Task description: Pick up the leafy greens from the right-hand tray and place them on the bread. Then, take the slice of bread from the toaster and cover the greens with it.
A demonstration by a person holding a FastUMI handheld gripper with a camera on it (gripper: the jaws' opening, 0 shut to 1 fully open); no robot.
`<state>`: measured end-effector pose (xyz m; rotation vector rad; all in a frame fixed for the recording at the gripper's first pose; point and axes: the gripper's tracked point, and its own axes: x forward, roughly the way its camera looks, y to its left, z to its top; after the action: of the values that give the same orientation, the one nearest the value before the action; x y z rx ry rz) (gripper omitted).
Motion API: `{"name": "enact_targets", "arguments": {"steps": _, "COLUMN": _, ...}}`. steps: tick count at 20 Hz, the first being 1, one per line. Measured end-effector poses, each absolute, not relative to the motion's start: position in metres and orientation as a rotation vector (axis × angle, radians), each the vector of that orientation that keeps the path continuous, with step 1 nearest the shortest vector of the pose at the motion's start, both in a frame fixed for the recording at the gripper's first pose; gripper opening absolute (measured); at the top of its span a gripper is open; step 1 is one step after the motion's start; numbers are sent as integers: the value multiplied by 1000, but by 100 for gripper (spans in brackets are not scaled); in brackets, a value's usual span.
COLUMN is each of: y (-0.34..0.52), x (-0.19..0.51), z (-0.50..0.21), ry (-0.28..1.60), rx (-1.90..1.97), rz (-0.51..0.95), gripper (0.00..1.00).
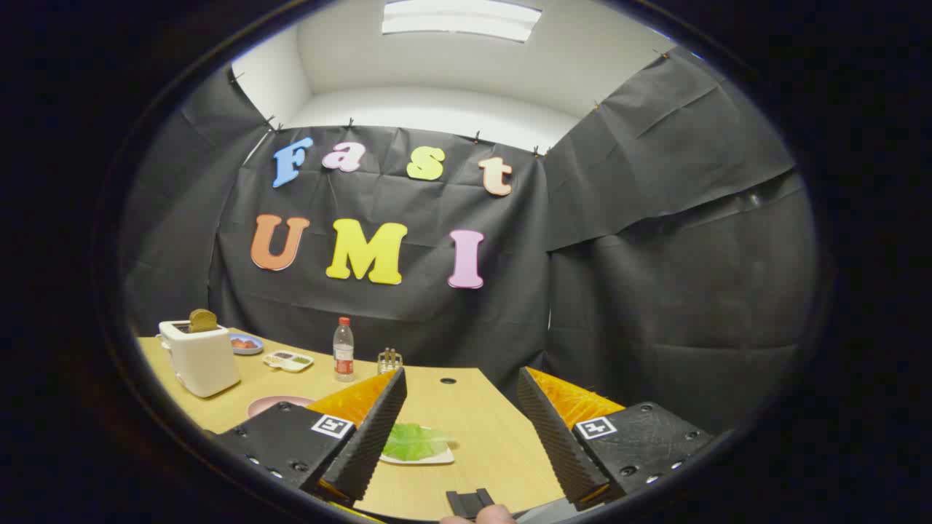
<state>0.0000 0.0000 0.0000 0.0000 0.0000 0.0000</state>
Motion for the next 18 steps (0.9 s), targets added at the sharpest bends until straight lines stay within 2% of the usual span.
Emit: {"name": "enact_targets", "arguments": {"steps": 18, "y": 14, "x": 9, "z": -6, "ry": 24, "rx": 7, "rz": 20, "gripper": 95}}
